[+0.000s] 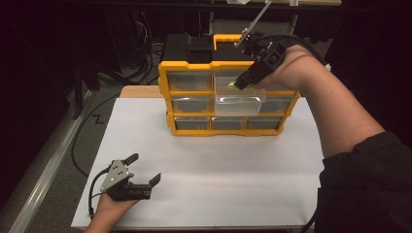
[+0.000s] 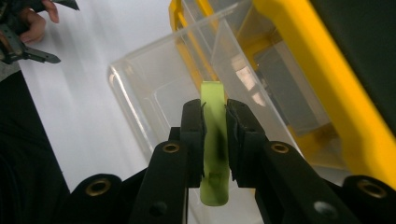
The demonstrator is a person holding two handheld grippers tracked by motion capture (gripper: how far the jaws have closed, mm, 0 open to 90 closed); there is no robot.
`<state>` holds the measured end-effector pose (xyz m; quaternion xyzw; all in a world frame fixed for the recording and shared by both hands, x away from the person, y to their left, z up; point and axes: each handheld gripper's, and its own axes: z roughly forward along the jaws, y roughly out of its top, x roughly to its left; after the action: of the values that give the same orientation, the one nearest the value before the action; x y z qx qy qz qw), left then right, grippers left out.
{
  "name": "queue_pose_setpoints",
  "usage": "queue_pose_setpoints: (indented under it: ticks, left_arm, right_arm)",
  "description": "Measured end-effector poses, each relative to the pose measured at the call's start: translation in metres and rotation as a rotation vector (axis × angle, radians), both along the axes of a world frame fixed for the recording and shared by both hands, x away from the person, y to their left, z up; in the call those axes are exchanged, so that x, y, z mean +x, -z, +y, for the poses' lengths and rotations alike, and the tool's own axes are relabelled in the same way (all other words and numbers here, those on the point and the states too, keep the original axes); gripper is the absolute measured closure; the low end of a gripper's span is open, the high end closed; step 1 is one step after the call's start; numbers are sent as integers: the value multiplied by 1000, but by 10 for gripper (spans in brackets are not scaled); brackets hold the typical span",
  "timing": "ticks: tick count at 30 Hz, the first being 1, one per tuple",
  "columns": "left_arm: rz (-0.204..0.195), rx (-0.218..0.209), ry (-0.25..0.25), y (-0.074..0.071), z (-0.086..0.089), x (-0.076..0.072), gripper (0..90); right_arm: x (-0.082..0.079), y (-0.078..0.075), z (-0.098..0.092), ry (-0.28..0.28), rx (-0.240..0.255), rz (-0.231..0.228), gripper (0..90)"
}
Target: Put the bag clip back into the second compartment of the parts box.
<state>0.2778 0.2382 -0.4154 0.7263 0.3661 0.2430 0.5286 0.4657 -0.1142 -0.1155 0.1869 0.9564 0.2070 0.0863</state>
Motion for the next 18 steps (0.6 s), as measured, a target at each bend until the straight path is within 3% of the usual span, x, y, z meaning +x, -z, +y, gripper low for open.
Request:
queue_pose_setpoints:
  ticks: [3,10,11,12,13,14,18]
  left_arm:
    - [0,-1,0,0,0,0,4]
    - [2,0,2,0,0,1,4]
    - [1,-1,2,0,0,0,4]
    - [1,-1,2,0,0,0,4]
    - [1,-1,1,0,0,0,4]
    - [1,-1,0,0,0,0,4]
    - [6,0,-4,1,0,1,4]
  right_arm:
    - [5,13,-2,3,-6,22,791]
    - [5,6,-5,-5,14,18,783]
    - [3,2,-6,-5,30,-4,624]
    - [3,2,-6,-5,30,-4,624]
    - [3,-1,-6,4,36,2,563]
    - [0,-7,-7,17,35,-24,494]
    - [-7,-17,-12,25,47,-34,476]
